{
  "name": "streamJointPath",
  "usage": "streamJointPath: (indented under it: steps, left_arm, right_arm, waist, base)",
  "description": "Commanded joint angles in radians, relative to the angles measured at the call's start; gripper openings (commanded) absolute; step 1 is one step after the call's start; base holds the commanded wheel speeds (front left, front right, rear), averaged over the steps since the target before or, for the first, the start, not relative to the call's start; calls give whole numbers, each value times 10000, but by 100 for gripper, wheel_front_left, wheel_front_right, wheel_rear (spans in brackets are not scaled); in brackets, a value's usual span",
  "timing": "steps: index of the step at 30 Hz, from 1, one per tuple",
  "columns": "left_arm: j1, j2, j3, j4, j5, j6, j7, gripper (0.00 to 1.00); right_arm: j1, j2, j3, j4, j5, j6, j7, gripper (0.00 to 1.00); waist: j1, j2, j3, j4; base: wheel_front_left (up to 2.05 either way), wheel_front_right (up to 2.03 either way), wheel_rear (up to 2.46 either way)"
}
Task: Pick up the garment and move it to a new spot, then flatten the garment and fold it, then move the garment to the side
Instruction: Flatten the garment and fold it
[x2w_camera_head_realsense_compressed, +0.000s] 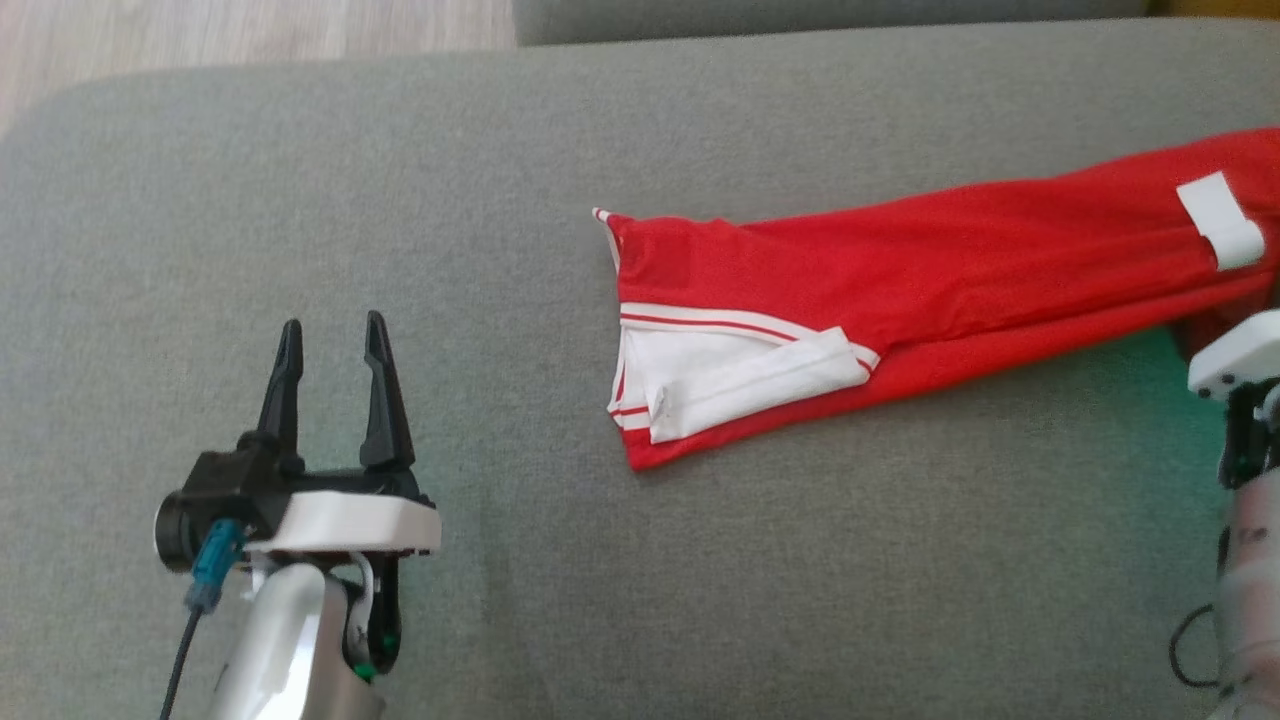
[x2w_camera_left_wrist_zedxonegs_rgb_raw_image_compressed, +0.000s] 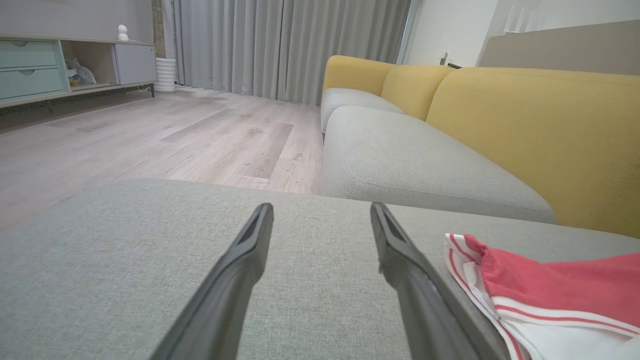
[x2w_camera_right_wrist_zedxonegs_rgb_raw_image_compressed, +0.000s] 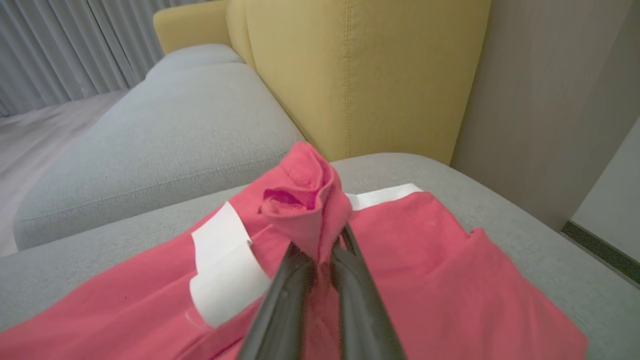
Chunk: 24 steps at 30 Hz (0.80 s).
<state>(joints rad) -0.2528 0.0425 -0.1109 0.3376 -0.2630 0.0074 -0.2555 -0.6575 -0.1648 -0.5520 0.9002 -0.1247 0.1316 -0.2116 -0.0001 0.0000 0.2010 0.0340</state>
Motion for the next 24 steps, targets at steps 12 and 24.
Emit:
streamJointPath:
  steps: [12, 24]
  left_arm:
    - [187, 78, 240, -240, -152, 57, -63, 100]
    - [472, 78, 149, -187, -58, 114, -63, 100]
  right_arm:
    - [718, 668, 3513, -2630, 2367, -9, 128, 0]
    - [1823, 1137, 7599, -4553, 4204, -9, 994, 0]
  waist:
    - [1, 0, -891, 90]
    - [1, 0, -1505, 968]
  base:
    - [0, 0, 0]
    - [0, 0, 0]
